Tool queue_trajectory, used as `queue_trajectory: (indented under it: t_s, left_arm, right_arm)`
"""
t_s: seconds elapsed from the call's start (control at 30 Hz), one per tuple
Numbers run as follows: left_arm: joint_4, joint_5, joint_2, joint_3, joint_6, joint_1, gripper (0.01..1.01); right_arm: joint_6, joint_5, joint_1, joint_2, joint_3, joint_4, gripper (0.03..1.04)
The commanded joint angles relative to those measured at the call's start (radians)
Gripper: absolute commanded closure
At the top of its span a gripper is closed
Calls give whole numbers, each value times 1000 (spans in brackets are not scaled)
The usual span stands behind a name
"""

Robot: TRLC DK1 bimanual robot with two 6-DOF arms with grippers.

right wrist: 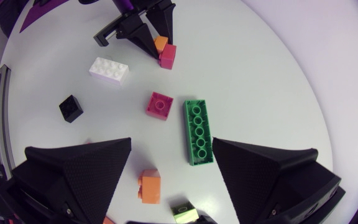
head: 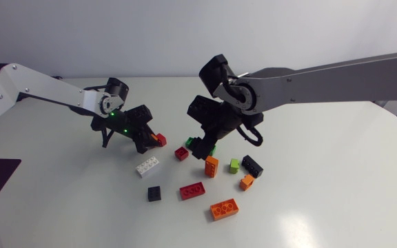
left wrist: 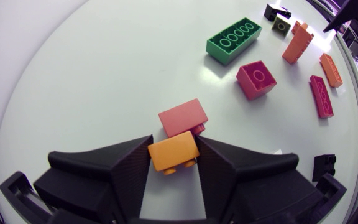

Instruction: Disassemble duplo

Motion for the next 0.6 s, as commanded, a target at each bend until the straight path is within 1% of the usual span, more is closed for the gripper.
queue_trajectory:
  t_s: [0.0, 0.1, 0.2, 0.3, 0.37, 0.4, 0.47, 0.57]
  left_arm:
    - [-15, 20, -31, -16, 14, -12, 884]
    - [-22, 37, -86, -50, -22, -24, 884]
    - [-29, 51, -170, -96, -69, -53, 884]
    - [-35, 86, -247, -125, -175, -82, 884]
    - [-87, 138, -278, -111, -229, -92, 884]
    - [-121, 159, -287, -100, -235, -96, 884]
    - [-143, 184, -296, -87, -279, -101, 884]
    - [-172, 212, -296, -79, -309, -107, 884]
  right_arm:
    - [-2, -6, 12, -18, -33, 24, 149]
    - [8, -3, 25, -17, -39, 62, 175]
    - [25, -2, 38, -12, -36, 87, 177]
    - [30, 15, 57, -3, -36, 114, 220]
    - [39, 15, 63, -1, -39, 130, 220]
    - [44, 17, 64, -1, -42, 137, 220]
    - [50, 20, 66, -10, -54, 159, 220]
    - [56, 24, 66, -37, -76, 188, 220]
